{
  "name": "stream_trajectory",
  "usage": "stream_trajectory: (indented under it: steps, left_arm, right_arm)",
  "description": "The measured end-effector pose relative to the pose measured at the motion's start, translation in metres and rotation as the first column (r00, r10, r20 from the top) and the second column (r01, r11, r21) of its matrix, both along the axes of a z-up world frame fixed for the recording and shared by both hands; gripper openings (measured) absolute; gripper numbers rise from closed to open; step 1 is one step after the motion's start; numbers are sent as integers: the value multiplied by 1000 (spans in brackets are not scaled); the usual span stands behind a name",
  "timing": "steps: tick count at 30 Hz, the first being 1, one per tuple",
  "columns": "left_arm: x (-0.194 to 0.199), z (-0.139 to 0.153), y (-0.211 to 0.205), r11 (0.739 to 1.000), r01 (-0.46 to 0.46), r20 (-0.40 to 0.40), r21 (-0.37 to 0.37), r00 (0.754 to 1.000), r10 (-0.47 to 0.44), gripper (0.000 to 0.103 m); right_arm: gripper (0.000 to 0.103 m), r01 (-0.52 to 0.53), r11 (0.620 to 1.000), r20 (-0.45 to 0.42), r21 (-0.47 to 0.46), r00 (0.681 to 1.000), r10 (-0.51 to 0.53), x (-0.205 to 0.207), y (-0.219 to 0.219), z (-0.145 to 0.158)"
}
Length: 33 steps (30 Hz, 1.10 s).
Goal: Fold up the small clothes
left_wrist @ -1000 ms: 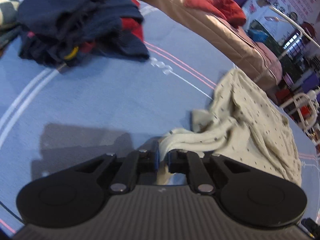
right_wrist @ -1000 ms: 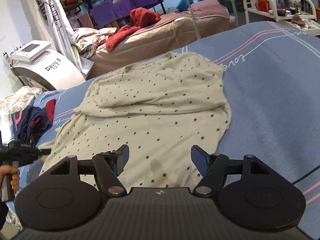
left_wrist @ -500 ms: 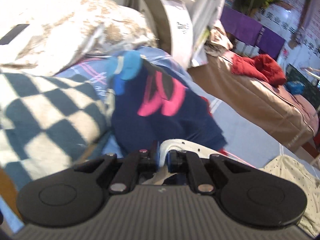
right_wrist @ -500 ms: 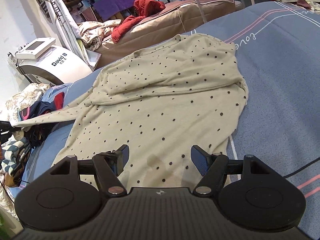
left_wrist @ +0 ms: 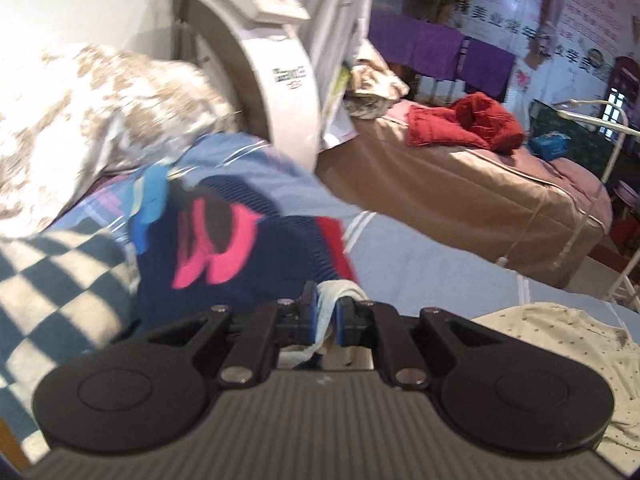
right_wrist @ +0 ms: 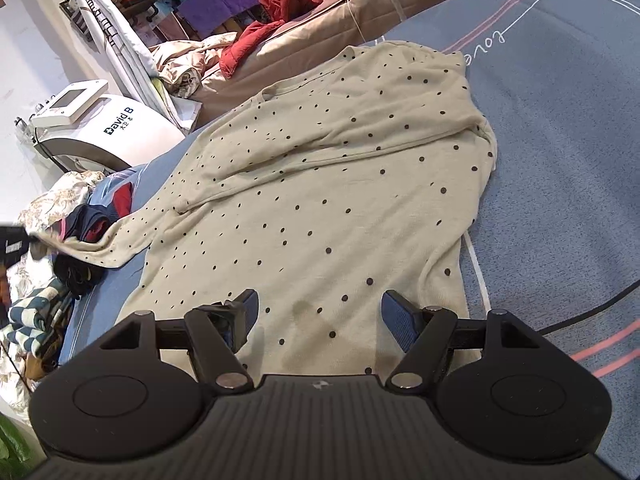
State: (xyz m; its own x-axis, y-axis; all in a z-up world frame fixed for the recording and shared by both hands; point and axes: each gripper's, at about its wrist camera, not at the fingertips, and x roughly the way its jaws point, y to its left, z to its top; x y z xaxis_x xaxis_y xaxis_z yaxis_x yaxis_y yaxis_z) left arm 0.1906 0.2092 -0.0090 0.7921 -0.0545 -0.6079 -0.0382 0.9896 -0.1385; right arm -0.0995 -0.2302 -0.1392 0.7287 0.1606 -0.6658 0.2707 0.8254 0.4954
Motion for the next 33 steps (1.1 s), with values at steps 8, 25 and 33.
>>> stream_trajectory:
  steps: [8, 25, 33]
  left_arm:
    - [-26, -8, -279, 830, 552, 36, 81, 830, -556, 8]
    - [-171, -124, -354, 658, 733, -164, 172, 680, -715, 103]
    - [-116, -136, -238, 875, 482, -267, -36, 839, -473, 103]
  right_arm:
    - [103, 82, 996, 4, 20, 997, -83, -22, -18, 1]
    - [103, 174, 984, 17, -44, 985, -173, -24, -60, 5]
    - [103, 12, 934, 102, -357, 994, 27, 56, -50, 31]
